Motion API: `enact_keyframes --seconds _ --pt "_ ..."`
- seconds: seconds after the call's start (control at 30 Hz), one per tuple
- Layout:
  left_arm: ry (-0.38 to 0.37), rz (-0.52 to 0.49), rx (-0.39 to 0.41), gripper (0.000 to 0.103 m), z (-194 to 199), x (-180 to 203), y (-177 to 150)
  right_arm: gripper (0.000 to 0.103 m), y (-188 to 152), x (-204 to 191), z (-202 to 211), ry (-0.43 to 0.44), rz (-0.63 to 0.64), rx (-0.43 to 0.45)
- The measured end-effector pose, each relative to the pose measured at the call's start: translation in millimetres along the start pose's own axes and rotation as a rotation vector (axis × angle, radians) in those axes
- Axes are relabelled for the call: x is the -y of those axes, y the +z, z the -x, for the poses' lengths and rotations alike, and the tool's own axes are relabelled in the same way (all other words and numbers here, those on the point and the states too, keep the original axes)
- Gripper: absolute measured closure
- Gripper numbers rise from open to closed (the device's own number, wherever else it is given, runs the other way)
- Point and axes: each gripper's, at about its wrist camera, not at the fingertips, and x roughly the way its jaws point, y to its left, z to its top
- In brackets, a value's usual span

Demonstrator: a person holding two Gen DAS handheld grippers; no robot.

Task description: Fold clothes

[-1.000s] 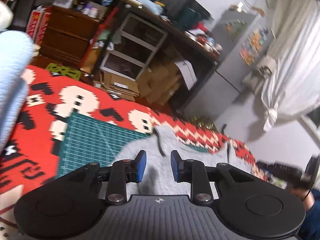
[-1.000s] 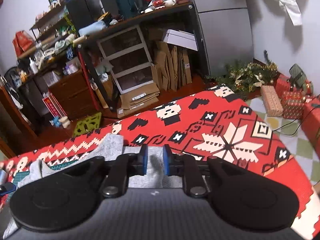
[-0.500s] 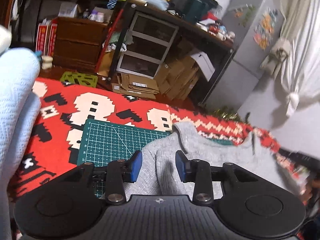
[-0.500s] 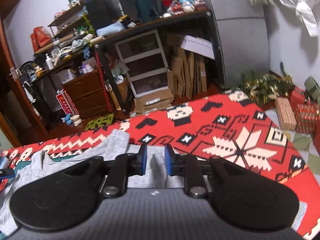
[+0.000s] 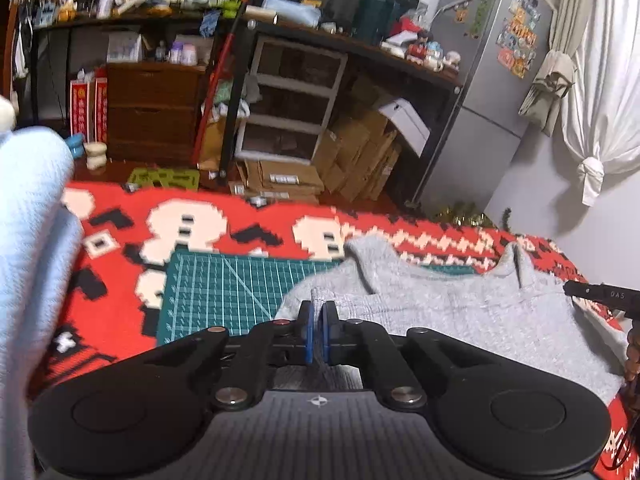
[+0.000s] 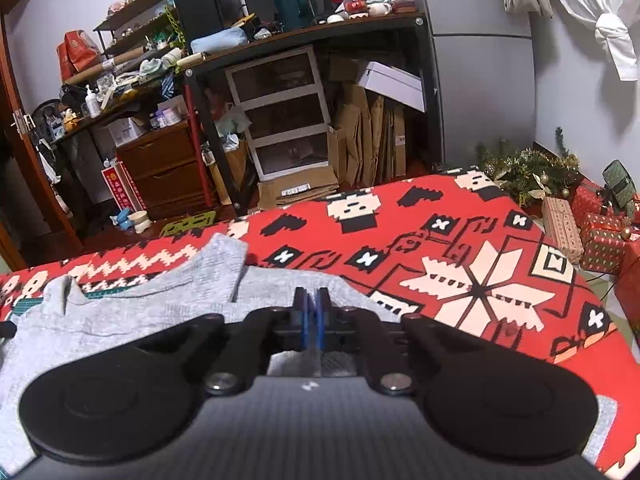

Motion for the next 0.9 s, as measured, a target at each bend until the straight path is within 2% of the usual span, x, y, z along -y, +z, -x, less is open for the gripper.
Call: enact_keyframes --seconds 0.2,0.27,0.43,0.63,0.7,0.73,0.77,0.83,0.87,0.9 --pt "0.027 -0.023 0.041 0.099 18.2 2.4 8.1 0.101 4.2 0.5 16.1 0.006 -0.012 0.070" --pt "0.052 -0.016 0.016 0.099 12.8 -2.6 7.0 0.101 5.7 2.9 17.5 0.001 -0.017 0.079" --pt "0.088 -0.023 -0.070 0.099 -5.5 -8.9 -1.8 0.101 3.3 7.7 3.3 -0.031 -0.021 0.039" --pt "0.071 -0.004 -0.085 0.097 -5.9 -11.9 -2.8 0.098 0.7 9.9 -4.5 -0.041 -0.023 0.012" --pt "0.064 0.004 -0.086 0.094 -5.0 -11.3 -1.9 0.090 0.9 10.8 -2.8 -0.038 -0.030 0.019" --pt "0.060 0.008 -0.084 0.094 -4.0 -10.6 -1.4 0.090 1.5 11.4 -0.4 -0.035 -0.037 0.027" --pt "0.056 0.013 -0.084 0.093 -2.9 -9.9 -0.6 0.090 2.2 12.0 2.0 -0.032 -0.044 0.036" --pt "0.041 0.023 -0.079 0.085 2.2 -7.6 1.8 0.090 3.6 13.2 6.9 -0.027 -0.057 0.053" --pt "0.028 0.029 -0.074 0.075 6.2 -6.3 2.3 0.090 4.3 13.9 9.3 -0.024 -0.064 0.061" --pt "0.016 0.035 -0.069 0.072 10.3 -5.0 2.9 0.086 5.0 14.5 11.7 -0.021 -0.071 0.069"
